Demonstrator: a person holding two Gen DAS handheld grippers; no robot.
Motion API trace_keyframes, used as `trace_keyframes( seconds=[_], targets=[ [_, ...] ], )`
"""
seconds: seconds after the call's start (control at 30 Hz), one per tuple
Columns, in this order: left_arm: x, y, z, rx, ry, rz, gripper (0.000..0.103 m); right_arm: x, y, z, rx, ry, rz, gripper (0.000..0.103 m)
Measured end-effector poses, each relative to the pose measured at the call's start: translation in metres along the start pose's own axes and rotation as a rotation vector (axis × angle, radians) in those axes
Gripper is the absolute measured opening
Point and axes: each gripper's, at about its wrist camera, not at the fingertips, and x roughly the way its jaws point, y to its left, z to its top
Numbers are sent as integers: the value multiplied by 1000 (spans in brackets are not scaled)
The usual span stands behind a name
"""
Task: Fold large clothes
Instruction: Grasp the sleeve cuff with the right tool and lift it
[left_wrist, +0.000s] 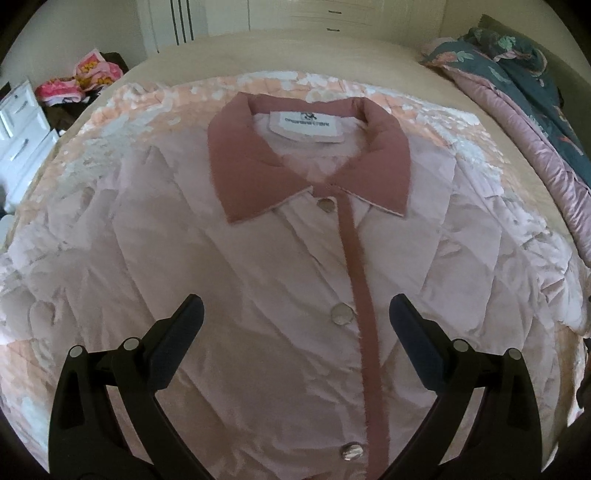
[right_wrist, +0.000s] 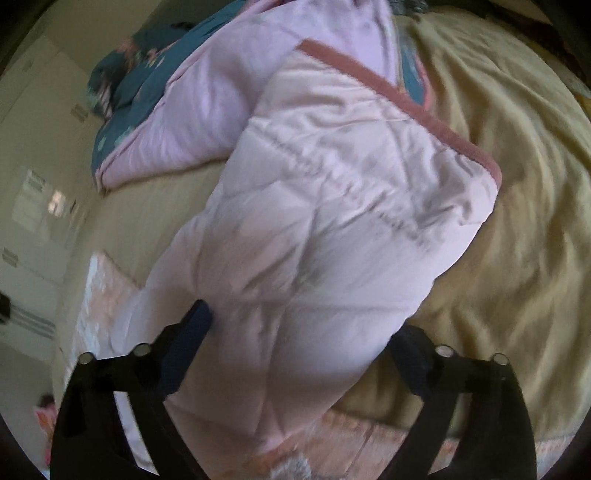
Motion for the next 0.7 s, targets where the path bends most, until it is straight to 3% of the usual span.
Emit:
trace_keyframes(
  seconds=[0.07,0.23,0.3,0.43,0.7],
  targets=[
    [-4,3,2,0,-5,3,94,0,-3,4,8,-7,-5,74],
    [-17,10,5,2,-8,-6,94,-12,-11,10,-1,-35,50,35],
    [-23,13,7,-3,-12,-8,94,-27,-7,11,-25,-62,98,28],
    [-40,22,12,-26,-44,-2,94,-70,28,12,-150,-152,204,18],
    [-77,41,24,-52,-80,-36,94,-154,134,-9,-450,-269,390,16]
  ],
)
